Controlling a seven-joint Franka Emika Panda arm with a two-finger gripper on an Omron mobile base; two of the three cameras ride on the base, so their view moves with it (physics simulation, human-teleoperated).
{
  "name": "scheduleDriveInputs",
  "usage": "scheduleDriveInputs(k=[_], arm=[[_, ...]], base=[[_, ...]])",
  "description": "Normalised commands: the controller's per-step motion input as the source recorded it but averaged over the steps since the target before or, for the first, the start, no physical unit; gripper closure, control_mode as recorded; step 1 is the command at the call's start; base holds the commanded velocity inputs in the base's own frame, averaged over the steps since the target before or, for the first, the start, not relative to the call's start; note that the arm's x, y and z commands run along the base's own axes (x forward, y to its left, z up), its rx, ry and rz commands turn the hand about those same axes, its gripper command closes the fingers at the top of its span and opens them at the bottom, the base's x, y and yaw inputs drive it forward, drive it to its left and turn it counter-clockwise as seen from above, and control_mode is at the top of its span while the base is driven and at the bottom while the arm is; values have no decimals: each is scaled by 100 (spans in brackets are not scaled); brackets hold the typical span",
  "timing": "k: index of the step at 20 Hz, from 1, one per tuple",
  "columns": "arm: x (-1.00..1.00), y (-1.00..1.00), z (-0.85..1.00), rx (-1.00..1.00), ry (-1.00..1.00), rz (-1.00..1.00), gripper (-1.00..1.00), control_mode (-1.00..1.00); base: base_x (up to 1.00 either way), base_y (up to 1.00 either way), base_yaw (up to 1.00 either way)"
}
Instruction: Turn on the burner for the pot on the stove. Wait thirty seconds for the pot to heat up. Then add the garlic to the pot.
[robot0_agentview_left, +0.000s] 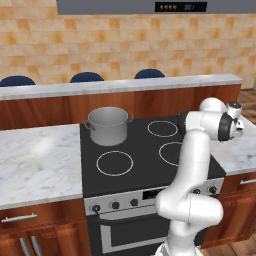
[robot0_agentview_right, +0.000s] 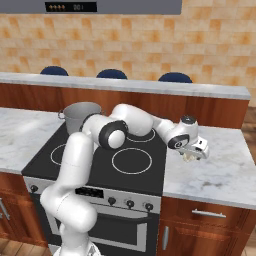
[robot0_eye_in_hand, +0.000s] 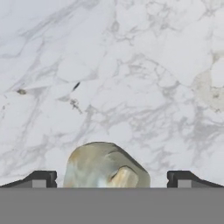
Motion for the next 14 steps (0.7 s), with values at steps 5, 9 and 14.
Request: scheduleDriveInputs(k=[5,9,14], arm=[[0,0,0,0,0,0,-100,-100],[0,0,0,0,0,0,-100,-100],[0,0,0,0,0,0,-100,-100]], base=[[0,0,0],[0,0,0],[0,0,0]])
